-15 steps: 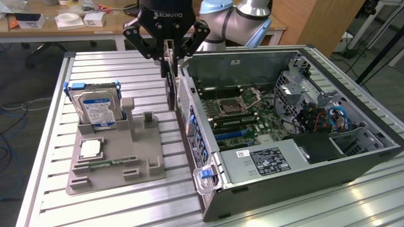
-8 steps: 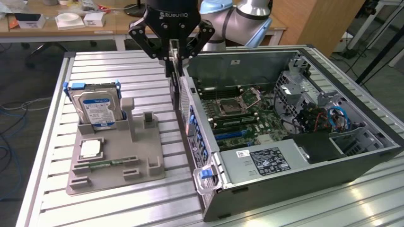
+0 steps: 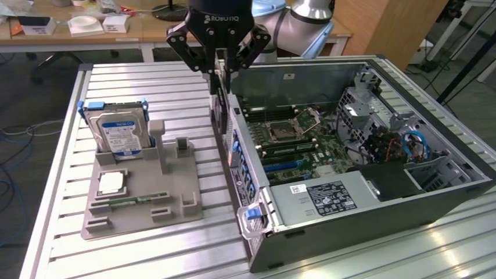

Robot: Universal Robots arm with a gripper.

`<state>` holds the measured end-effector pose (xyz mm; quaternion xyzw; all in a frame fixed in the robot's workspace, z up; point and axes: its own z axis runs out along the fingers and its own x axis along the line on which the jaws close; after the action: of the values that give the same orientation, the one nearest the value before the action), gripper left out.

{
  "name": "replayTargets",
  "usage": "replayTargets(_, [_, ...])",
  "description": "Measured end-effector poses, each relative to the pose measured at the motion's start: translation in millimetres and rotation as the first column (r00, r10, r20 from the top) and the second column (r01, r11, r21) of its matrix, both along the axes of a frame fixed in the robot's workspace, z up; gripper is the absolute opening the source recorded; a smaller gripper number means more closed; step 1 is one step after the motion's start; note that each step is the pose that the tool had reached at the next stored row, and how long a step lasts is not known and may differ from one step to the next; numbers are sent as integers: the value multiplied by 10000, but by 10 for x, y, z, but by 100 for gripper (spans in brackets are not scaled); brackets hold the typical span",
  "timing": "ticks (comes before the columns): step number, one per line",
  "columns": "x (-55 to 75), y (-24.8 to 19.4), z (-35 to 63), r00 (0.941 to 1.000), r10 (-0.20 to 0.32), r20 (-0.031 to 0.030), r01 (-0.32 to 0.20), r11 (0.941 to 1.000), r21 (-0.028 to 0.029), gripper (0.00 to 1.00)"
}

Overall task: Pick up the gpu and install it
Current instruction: 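Pick up the gpu and move the gpu toward the slot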

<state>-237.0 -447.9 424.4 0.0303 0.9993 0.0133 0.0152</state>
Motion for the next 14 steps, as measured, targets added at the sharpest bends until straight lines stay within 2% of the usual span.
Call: replayTargets(14, [166,0,0,10000,0,0,0,10000,0,26])
